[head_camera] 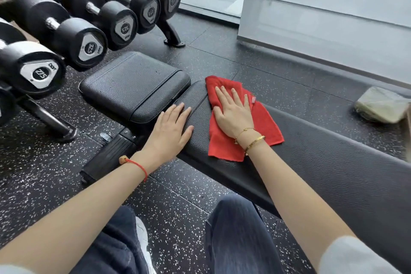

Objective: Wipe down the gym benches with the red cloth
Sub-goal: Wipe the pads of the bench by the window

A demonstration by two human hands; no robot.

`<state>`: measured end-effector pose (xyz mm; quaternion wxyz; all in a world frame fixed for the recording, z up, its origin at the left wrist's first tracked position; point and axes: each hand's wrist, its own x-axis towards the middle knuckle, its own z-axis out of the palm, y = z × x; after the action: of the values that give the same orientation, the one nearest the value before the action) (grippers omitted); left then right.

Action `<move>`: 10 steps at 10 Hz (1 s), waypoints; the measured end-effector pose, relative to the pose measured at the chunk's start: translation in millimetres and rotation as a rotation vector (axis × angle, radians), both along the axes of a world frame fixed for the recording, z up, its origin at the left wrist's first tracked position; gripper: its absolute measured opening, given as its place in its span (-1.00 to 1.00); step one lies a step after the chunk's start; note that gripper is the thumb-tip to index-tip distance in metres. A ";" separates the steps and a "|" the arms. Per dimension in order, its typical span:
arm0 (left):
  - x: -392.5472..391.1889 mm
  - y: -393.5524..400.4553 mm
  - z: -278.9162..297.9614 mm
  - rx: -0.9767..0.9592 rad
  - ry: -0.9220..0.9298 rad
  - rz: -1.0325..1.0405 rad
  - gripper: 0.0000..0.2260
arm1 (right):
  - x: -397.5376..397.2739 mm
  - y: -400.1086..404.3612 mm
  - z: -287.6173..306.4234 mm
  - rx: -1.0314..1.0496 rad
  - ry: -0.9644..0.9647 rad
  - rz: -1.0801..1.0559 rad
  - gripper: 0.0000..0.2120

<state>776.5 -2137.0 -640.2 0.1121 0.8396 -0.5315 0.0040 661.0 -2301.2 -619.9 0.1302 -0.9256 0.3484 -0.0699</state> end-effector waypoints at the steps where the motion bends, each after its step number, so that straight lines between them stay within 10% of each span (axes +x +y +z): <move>1: 0.4 0.0 0.1 -0.008 0.003 -0.001 -0.48 | -18.5 19.9 -1.4 -0.019 -0.021 0.114 -0.44; 10: 0.4 -3.2 -0.3 -0.009 -0.016 -0.003 -0.48 | -87.3 27.5 -9.0 -0.035 -0.048 0.142 -0.44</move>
<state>776.9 -2140.2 -640.5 0.1116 0.8383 -0.5335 0.0129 573.7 -2273.7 -628.9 0.1268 -0.9483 0.2772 -0.0886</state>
